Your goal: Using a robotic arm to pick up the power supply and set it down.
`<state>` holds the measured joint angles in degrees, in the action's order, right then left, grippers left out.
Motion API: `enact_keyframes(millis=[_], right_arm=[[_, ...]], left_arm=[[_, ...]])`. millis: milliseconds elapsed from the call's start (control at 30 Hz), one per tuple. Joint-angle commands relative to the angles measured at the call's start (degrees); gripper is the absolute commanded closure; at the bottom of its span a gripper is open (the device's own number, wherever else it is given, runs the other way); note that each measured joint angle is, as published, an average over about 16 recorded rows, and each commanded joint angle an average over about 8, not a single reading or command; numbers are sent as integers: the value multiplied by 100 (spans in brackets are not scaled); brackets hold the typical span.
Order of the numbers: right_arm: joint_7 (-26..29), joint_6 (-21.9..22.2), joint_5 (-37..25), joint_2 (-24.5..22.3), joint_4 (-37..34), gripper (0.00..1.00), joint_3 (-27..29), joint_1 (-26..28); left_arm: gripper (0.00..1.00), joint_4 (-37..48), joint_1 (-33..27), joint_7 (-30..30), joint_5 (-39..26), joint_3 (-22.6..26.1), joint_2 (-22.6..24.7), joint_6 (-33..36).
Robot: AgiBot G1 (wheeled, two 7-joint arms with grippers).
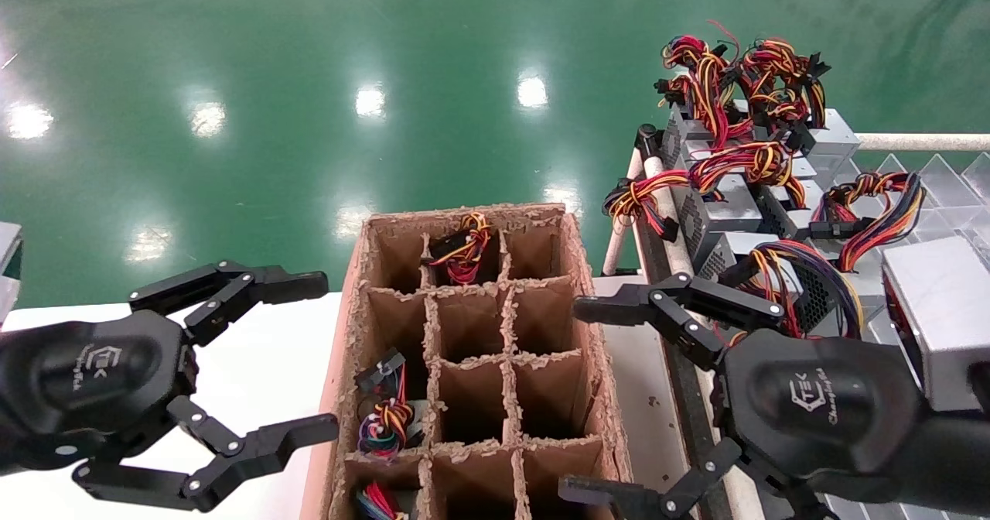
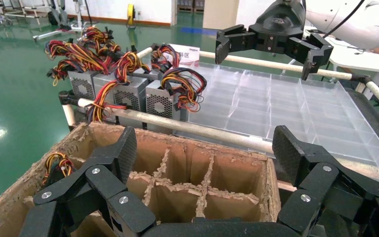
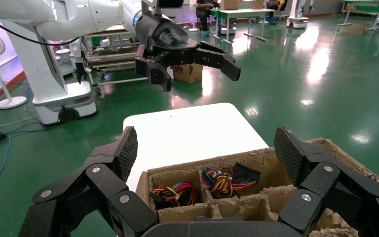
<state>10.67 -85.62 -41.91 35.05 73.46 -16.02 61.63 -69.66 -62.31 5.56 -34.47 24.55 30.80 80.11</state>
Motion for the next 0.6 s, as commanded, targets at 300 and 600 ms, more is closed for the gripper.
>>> enact_keyframes(millis=[300, 600], right_arm=[[0, 0, 0, 0, 0, 0, 0, 0], [-5, -4, -22, 0, 11, 0, -9, 5]], left_arm=[[0, 0, 0, 0, 0, 0, 0, 0], [81, 0, 0, 0, 0, 0, 0, 0]])
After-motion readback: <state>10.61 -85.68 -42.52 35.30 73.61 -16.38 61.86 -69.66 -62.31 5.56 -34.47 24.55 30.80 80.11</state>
